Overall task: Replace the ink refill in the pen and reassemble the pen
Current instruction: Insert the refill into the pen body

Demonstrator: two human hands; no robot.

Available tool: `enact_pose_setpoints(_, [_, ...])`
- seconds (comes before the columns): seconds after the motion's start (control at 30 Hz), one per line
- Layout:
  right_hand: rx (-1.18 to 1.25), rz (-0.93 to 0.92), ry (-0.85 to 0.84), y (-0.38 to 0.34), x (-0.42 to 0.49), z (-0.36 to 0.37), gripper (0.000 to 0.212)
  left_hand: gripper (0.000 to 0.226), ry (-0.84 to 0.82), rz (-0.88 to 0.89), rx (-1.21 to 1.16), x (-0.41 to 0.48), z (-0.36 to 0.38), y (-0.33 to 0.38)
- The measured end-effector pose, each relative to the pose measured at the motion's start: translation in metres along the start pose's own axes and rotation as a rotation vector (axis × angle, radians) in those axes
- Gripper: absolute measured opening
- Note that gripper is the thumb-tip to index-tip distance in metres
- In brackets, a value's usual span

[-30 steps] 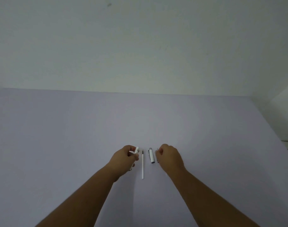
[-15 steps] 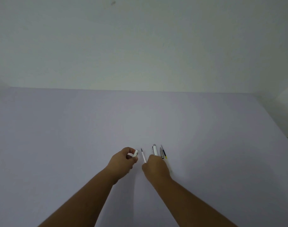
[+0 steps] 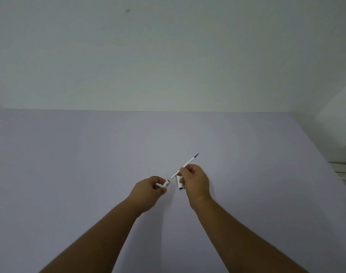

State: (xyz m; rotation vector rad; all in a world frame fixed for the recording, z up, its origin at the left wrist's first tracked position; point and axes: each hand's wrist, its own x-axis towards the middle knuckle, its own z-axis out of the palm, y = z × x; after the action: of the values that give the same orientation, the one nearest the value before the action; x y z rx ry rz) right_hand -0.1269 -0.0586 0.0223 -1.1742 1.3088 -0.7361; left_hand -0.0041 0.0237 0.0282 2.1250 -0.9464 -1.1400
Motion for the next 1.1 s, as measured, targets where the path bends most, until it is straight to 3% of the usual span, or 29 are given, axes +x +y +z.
enact_pose_setpoints(0.33, [-0.095, -0.021, -0.218, -0.005, -0.008, -0.011, 0.012, 0.008, -0.014, 0.044, -0.078, -0.005, 0.004, 0.013])
enact_pose_setpoints(0.5, [0.093, -0.020, -0.103, -0.021, 0.004, -0.019, 0.012, 0.012, -0.029, 0.054, -0.086, -0.004, 0.003, 0.016])
enact_pose_setpoints(0.7, [-0.097, -0.049, -0.272, -0.020, 0.012, -0.022, 0.015, 0.011, -0.029, 0.049, -0.107, 0.004, 0.006, 0.019])
enact_pose_setpoints(0.8, [-0.077, -0.021, -0.196, -0.014, 0.023, -0.026, 0.013, 0.010, -0.029, 0.047, -0.119, 0.006, 0.005, 0.017])
enact_pose_setpoints(0.83, [-0.142, -0.021, -0.142, -0.011, 0.027, -0.027, 0.012, 0.010, -0.026, 0.047, -0.119, 0.007, 0.005, 0.016])
enact_pose_setpoints(0.9, [-0.494, -0.055, -0.077, -0.001, 0.037, -0.028, 0.015, 0.010, -0.017, 0.040, -0.125, 0.008, 0.003, 0.013])
enact_pose_setpoints(0.97, [-0.810, -0.092, -0.102, 0.009, 0.040, -0.027, 0.017, 0.013, -0.023, 0.020, -0.161, 0.008, 0.001, 0.011])
enact_pose_setpoints(1.1, [-1.030, -0.152, -0.125, 0.024, 0.044, -0.019, 0.026, 0.023, -0.060, 0.015, -0.208, 0.010, -0.001, 0.010])
